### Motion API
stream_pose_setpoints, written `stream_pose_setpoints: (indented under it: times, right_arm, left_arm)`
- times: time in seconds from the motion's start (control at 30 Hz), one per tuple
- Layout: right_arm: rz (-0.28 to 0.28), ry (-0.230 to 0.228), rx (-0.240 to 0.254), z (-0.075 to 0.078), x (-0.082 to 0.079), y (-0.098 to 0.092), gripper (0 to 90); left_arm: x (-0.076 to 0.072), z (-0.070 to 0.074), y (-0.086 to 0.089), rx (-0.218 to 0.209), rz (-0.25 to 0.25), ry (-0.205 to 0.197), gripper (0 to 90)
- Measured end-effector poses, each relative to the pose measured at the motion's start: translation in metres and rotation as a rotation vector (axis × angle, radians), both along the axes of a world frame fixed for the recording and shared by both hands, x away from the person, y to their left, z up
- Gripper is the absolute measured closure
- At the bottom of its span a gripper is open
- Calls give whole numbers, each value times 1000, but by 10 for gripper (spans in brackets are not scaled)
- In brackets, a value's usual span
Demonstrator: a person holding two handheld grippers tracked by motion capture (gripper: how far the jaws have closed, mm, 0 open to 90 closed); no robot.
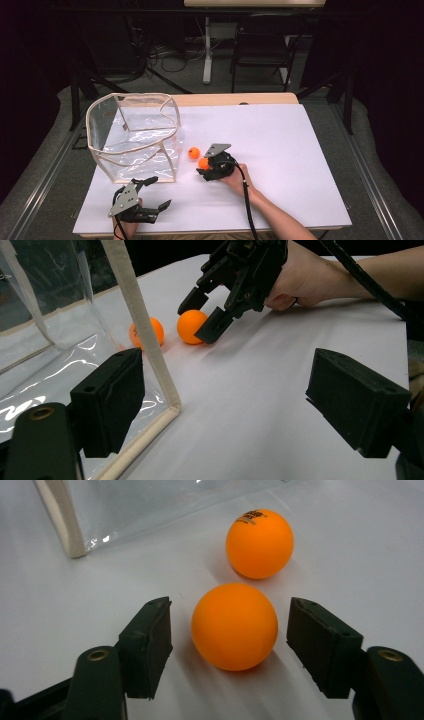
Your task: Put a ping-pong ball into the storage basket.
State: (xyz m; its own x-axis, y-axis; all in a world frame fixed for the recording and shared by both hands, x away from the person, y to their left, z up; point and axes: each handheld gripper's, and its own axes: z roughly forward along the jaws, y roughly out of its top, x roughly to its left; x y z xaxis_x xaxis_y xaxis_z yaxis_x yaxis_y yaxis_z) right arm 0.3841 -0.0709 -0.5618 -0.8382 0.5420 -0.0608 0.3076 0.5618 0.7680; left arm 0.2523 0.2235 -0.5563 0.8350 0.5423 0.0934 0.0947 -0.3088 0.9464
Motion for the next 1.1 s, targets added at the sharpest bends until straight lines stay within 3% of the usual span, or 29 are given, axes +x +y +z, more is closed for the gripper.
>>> stream_pose_setpoints:
  times: [0.2,0.5,1.1]
  right_arm:
    - [-6,3,-1,-2,1,1,373]
    - [-18,17,-28,-4,2,3,498]
    - [-11,-1,-53,3,-3,2,503]
  left_arm:
    - [0,0,0,1,-3,2,156]
    - [0,0,0,1,-4,2,156]
    - [0,0,0,-6,-12,5,156]
